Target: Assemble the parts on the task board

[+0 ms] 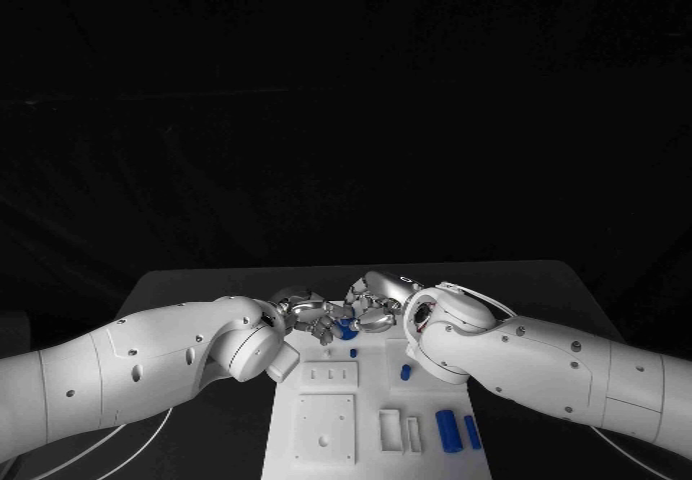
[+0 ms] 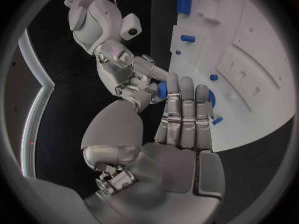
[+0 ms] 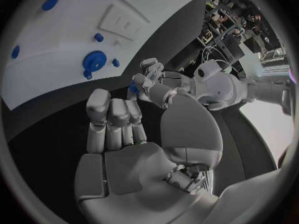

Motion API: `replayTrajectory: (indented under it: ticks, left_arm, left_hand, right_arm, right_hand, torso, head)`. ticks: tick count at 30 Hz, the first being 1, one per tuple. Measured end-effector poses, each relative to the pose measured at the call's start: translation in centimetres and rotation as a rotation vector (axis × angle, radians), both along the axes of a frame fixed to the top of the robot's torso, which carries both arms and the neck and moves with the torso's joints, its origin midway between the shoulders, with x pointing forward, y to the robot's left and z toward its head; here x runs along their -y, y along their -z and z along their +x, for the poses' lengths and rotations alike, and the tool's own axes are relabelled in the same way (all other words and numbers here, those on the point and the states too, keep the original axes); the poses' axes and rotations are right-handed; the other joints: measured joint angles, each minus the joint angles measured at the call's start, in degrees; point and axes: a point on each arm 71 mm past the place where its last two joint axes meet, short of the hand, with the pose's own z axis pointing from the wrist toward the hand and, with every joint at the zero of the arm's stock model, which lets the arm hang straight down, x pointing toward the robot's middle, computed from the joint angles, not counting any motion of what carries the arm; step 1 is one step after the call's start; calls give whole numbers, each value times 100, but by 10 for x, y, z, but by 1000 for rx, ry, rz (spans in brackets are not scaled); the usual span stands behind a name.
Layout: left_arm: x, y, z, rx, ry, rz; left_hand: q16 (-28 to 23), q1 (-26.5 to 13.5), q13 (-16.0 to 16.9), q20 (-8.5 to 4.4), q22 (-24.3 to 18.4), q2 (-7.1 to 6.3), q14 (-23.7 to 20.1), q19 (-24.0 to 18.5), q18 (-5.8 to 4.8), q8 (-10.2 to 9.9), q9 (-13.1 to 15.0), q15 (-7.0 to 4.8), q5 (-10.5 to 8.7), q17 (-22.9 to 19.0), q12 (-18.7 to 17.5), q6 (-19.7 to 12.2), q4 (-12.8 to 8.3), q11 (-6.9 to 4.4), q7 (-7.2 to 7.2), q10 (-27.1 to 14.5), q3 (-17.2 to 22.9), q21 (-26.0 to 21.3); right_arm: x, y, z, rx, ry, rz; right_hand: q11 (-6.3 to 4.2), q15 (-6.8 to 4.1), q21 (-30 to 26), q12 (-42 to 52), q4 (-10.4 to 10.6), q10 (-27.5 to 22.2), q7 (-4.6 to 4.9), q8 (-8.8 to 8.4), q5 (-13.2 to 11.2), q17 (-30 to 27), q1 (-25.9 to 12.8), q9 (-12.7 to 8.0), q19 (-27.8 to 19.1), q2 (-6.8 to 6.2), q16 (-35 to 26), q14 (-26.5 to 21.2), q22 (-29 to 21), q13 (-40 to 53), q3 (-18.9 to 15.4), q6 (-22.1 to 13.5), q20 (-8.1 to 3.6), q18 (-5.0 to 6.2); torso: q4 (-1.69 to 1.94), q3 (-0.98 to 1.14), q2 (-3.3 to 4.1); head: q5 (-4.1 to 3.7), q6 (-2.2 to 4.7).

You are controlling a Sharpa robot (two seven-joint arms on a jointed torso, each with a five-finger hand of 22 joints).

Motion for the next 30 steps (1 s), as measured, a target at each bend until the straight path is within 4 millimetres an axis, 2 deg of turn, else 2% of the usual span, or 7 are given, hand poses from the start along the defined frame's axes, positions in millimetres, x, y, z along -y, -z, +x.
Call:
replayTrajectory:
  ticks: [3, 5, 8, 14, 18, 25, 30]
  left_arm:
    - [0, 0, 0, 1, 1, 2]
    - [0, 0, 0, 2, 2, 5]
    - [0, 0, 0, 4, 4, 8]
    - [-1, 0, -1, 10, 5, 16]
    - [-2, 0, 0, 13, 6, 22]
    - [-2, -1, 0, 19, 15, 35]
    - [-2, -1, 0, 24, 25, 45]
  left_hand:
    - [91, -26, 68, 17, 0, 25, 21, 23, 0, 30, 1, -21, 0, 43, 69, 1, 21, -1, 0, 1, 21, 66]
    - [157, -76, 116, 11, 0, 16, 32, 30, 0, 34, 169, -32, 0, 69, 125, 21, 25, -27, -18, 29, 24, 116]
    - [350, -93, 259, -19, 0, 30, 91, 102, 1, 106, 171, -112, -1, 149, 310, 53, 40, -65, 8, 85, 9, 260]
    - [654, -170, 547, -20, -1, 49, 81, 102, 3, 184, 177, -184, -1, 240, 665, 88, 14, -148, -26, 39, 35, 503]
    - [749, -197, 657, -19, -1, 62, 60, 102, 4, 185, 185, -205, -2, 242, 800, 115, -28, -180, -53, 8, 76, 588]
    - [811, -231, 732, -19, -1, 63, 39, 102, 3, 184, 202, -226, -20, 230, 894, 122, -108, -176, -62, -54, 156, 643]
    - [816, -219, 749, -19, -1, 38, 39, 102, 3, 183, 202, -226, -21, 210, 911, 118, -134, -186, -66, -65, 183, 673]
  right_arm:
    - [0, 0, 0, -1, -1, -1]
    - [0, 1, 0, -2, -1, -2]
    - [0, 1, 0, -5, 0, 0]
    - [2, 1, 0, -11, 3, 5]
    - [4, 2, 0, -13, 5, 8]
    - [5, 2, 0, -18, 7, 12]
    - [11, 4, 1, -21, 16, 18]
  right_hand:
    - [0, 0, 0, 0, 0, 0, -2, 0, 0, 0, -3, 0, 0, 3, 0, 0, 0, 0, 0, 2, 0, 0]
    - [0, 0, 0, 0, 0, 0, 9, -1, 19, 0, -18, 1, 0, 18, 0, 0, 0, 0, 0, 24, 0, 0]
    - [-11, 7, 0, -31, 0, -15, 1, -2, 40, 0, -22, 1, 0, 22, -8, 7, 0, -10, 0, 33, 0, 0]
    - [-2, 7, -1, -209, 7, -234, 6, -4, 495, 0, -173, 23, -1, -66, -45, 7, 0, -171, -185, 54, 1, 1]
    - [1, 8, -3, -268, 9, -310, 27, -52, 629, 0, -248, 67, -1, -140, -65, 6, -1, -223, -425, 91, 1, 1]
    - [8, 8, -7, -315, 64, -364, 109, -85, 640, 0, -369, 70, -10, -199, -72, 6, 0, -264, -663, 140, 9, 1]
    - [39, 16, -69, -513, 120, -619, 268, -188, 725, 0, -486, 49, -16, -271, -125, -2, 4, -423, -816, 119, 8, 0]
  torso:
    - [0, 0, 0]
    - [0, 1, 1]
    - [0, 1, 0]
    - [-2, 1, 0]
    - [-6, 2, 0]
    - [-6, 5, 1]
    - [-4, 5, 1]
  head:
    - [0, -5]
    - [0, -8]
    - [13, -3]
    - [24, 8]
    - [26, 8]
    - [23, 2]
    - [20, -4]
